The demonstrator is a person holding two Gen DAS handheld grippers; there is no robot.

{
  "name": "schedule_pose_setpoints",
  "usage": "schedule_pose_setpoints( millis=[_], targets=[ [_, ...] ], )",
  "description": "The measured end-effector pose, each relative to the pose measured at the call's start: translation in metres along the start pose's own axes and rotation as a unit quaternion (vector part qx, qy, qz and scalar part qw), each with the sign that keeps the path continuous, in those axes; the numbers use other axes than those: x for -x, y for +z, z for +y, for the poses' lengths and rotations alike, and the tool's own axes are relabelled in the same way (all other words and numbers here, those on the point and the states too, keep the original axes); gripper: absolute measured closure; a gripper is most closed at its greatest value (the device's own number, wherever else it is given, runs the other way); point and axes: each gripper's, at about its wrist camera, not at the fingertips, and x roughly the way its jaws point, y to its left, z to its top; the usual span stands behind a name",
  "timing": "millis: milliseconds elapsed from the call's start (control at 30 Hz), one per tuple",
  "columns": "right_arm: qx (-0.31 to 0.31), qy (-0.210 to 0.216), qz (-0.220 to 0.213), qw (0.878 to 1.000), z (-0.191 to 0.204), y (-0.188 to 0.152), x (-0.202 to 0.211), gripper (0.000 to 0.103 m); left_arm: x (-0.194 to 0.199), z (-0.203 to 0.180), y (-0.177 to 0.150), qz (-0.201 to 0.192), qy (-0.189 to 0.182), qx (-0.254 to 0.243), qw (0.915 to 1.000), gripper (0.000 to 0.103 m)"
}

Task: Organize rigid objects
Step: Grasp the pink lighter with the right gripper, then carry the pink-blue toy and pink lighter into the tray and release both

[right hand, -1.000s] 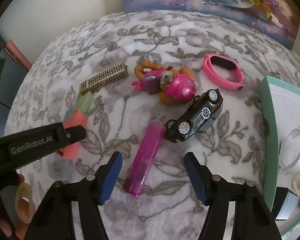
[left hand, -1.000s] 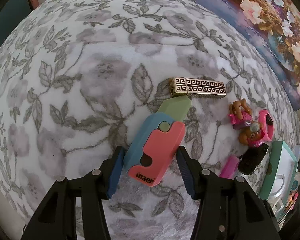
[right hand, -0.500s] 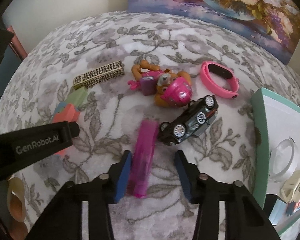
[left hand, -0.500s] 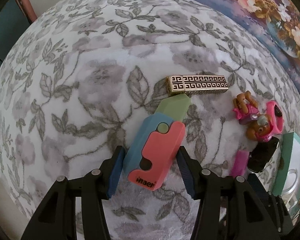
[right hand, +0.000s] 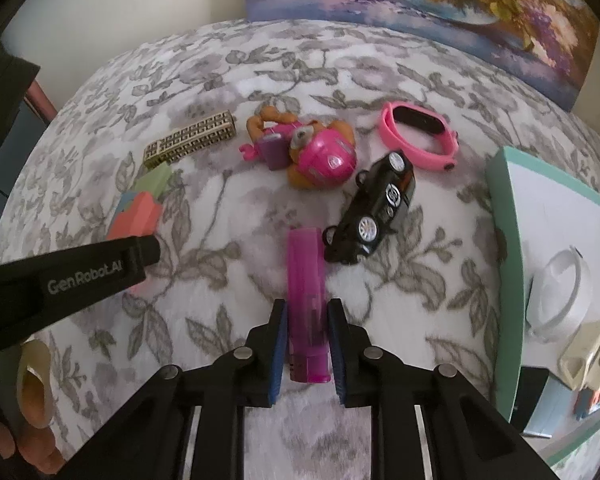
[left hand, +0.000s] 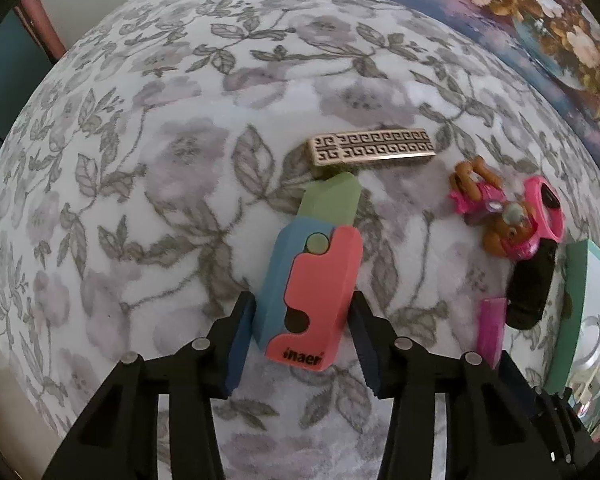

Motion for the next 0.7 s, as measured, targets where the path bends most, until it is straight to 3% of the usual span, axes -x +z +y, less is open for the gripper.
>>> schedule_pose_setpoints(
  millis=[300,700],
  targets=[
    [-0.036,0.024,0.009,0.999,-0.020,-0.012,0.018,0.082,0.016,-0.019,-0.014,-0.007,-0.022,-0.002,0.9997,0.056],
    [-0.085,0.067,-0.033,0.994,-0.059,-0.015,0.069,0.082,0.060,-0.025,-0.014,-0.054,-0.044,0.004,0.9975,0.059]
  ],
)
